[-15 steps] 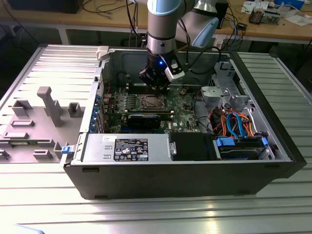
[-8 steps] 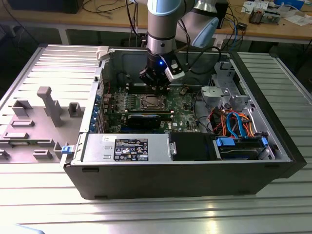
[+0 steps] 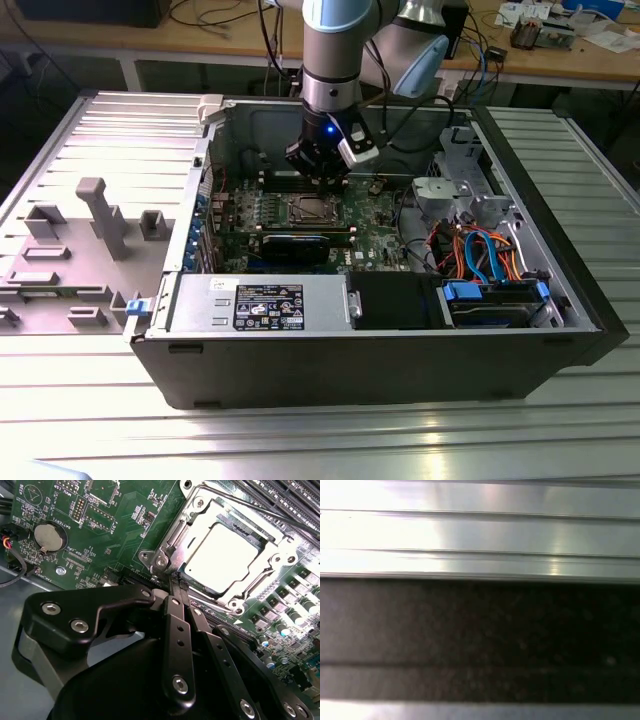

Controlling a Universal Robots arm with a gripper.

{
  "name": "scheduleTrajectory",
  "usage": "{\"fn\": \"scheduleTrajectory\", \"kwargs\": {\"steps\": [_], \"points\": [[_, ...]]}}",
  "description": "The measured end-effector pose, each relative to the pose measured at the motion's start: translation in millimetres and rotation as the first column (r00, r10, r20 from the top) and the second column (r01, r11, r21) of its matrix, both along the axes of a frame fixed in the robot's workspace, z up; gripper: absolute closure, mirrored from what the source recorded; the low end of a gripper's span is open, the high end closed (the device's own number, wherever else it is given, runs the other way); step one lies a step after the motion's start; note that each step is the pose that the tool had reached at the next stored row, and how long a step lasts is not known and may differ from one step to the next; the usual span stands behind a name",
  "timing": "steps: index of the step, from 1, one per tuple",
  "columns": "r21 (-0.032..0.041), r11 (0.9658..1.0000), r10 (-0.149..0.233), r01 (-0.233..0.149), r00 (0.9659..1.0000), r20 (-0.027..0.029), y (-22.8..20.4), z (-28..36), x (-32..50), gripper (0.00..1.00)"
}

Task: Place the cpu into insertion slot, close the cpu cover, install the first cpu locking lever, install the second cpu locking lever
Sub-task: 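Install the first cpu locking lever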

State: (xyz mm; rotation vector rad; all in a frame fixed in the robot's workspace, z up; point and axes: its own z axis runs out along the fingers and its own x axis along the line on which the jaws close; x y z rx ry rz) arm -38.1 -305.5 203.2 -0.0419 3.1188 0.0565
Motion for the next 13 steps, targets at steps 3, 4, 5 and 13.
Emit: {"fn": "scheduleTrajectory", "kwargs": {"steps": [3, 4, 5, 13], "points": [[0.0008, 1.0000, 0.000, 0.000, 1.0000, 0.0002, 0.0, 0.7, 0.0, 0.89], [0.0012, 1.0000, 0.000, 0.000, 1.0000, 0.0005, 0.1, 1.3, 0.0, 0.89], [0.0011, 1.0000, 0.000, 0.000, 1.0000, 0.0005, 0.1, 2.0, 0.1, 0.89], [-0.0067, 1.0000, 0.000, 0.000, 1.0000, -0.0001, -0.1, 1.0, 0.3, 0.89]]}}
